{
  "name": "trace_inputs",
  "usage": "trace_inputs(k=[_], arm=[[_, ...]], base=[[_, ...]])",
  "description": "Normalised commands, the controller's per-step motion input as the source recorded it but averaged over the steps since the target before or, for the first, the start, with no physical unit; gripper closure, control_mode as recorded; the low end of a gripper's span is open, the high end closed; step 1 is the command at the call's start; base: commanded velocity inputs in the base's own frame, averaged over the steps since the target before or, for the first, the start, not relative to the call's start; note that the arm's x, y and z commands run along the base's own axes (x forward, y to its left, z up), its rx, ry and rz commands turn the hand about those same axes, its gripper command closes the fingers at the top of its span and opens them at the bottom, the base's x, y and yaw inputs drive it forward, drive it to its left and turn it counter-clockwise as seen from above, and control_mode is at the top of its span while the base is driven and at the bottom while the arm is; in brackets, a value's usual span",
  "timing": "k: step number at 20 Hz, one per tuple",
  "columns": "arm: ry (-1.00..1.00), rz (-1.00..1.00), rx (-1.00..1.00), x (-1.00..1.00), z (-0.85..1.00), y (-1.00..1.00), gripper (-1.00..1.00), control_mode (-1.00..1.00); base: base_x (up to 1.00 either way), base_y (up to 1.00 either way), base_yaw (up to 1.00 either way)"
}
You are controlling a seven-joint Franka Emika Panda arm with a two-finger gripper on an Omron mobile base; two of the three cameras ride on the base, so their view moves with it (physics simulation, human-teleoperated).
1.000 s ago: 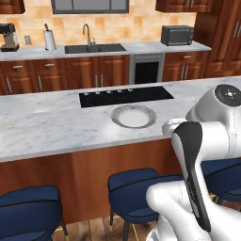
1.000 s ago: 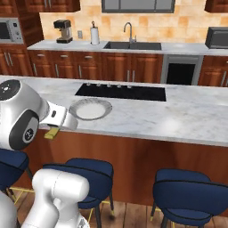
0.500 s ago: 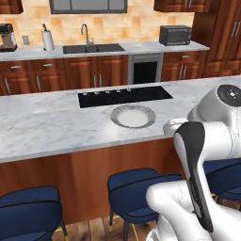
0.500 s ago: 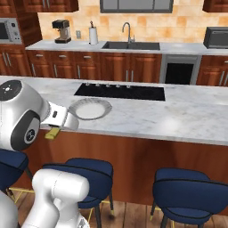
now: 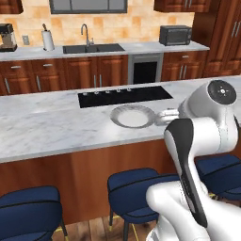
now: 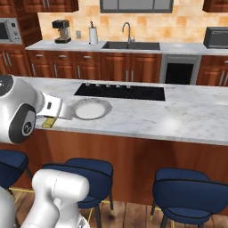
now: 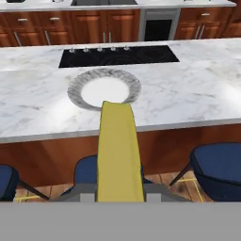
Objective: Retrieve the butter from the fridge and place it on a plate on the dining table. Then retrieve the butter knife by the fridge and place it near the plate.
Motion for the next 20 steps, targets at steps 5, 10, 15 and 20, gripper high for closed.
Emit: trace_inputs(k=[5, 10, 15, 20], arm=[[-0.06, -0.01, 0.01, 0.24, 0.5, 0.24, 1.0, -1.0], [0.09, -0.03, 0.0, 0.69, -0.05, 0.08, 1.0, -1.0], [0.0, 0.0, 0.0, 0.59, -0.23, 0.0, 1.0, -1.0], [0.02, 0.01, 0.0, 0.32, -0.24, -0.01, 1.0, -1.0]], base=[[0.0, 0.0, 0.0], [0.0, 0.0, 0.0], [0.0, 0.0, 0.0], [0.0, 0.0, 0.0]])
